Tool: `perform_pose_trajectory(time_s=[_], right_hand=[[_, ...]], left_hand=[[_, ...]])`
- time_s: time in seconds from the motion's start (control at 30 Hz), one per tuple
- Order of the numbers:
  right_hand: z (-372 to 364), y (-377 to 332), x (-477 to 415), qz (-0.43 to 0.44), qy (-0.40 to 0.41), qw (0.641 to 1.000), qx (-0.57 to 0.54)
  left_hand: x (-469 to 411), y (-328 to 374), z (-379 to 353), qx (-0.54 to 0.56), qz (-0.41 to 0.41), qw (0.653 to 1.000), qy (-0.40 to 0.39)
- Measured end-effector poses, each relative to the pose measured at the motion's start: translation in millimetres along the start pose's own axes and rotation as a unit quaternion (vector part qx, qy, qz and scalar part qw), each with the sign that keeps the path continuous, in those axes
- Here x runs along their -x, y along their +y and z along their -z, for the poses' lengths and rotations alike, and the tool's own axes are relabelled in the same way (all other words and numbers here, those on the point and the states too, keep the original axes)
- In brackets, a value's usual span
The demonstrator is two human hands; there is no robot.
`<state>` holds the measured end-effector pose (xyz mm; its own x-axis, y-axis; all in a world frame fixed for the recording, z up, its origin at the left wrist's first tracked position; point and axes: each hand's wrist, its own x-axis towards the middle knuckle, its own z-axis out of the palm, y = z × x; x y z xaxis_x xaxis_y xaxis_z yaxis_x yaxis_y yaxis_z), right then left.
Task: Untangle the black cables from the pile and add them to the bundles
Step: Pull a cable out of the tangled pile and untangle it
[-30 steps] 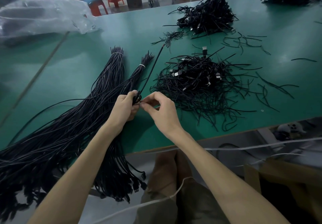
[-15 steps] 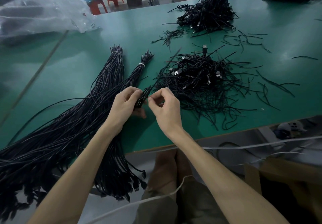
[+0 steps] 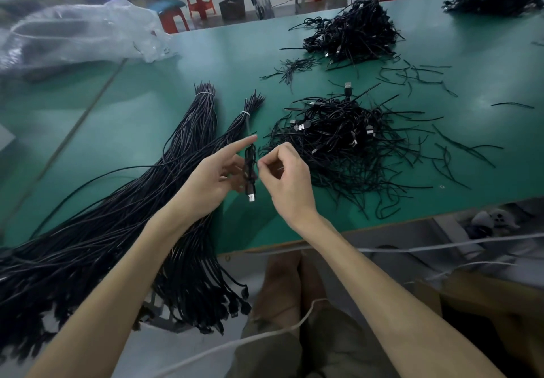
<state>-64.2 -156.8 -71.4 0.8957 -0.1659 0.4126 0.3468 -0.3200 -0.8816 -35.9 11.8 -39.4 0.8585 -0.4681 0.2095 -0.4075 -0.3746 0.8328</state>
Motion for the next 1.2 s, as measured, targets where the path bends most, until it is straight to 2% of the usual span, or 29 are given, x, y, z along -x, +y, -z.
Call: perform_pose_trajectory(time_s=[0.1,0.23,0.3,0.37,0.47,0.57,0.63,0.7,0.77,0.87,0.93,1.07,1.13,1.2], right_hand=[[9,-7,0,0.035,-0.027,0.999,0.03],[20,-12,2,0.07,-0.045,0.995,0.045],[25,-17,2,0.092,-0.043,0.993,0.055],[28,-23,1,0.125,-0.035,0.989,0.071],[31,-29,-1,0.175,-0.023,0.978,0.111],[33,-30,-2,0.228,-0.009,0.959,0.171],[32,-27,-1,0.292,-0.001,0.928,0.231],[33,-20,0,0.367,0.001,0.876,0.314],[33,-13,1,0.418,-0.004,0.831,0.367],[36,-6,3,0.45,-0.011,0.803,0.39],[40,-2,2,0.44,-0.023,0.807,0.392],[49,0,1,0.365,-0.047,0.858,0.359],[52,-3,2,0.334,-0.05,0.88,0.333],[54,-7,2,0.296,-0.051,0.904,0.304]], left_hand=[[-2,3,-1,-0.102,-0.018,0.994,0.038],[-4,7,-4,-0.175,-0.072,0.978,0.082],[-5,12,-7,-0.198,-0.116,0.968,0.103],[-5,17,-12,-0.185,-0.116,0.97,0.108],[-7,28,-15,-0.122,-0.056,0.987,0.092],[-12,38,-16,-0.015,0.063,0.996,0.065],[-16,41,-15,0.066,0.181,0.981,0.03],[-19,40,-11,0.128,0.281,0.951,-0.036],[-23,36,-3,0.131,0.34,0.925,-0.105],[-27,30,1,0.093,0.373,0.905,-0.182],[-26,26,0,0.087,0.356,0.909,-0.197],[-22,21,-4,0.139,0.249,0.946,-0.152],[-20,16,-3,0.185,0.201,0.954,-0.122],[-17,10,1,0.223,0.141,0.953,-0.147]])
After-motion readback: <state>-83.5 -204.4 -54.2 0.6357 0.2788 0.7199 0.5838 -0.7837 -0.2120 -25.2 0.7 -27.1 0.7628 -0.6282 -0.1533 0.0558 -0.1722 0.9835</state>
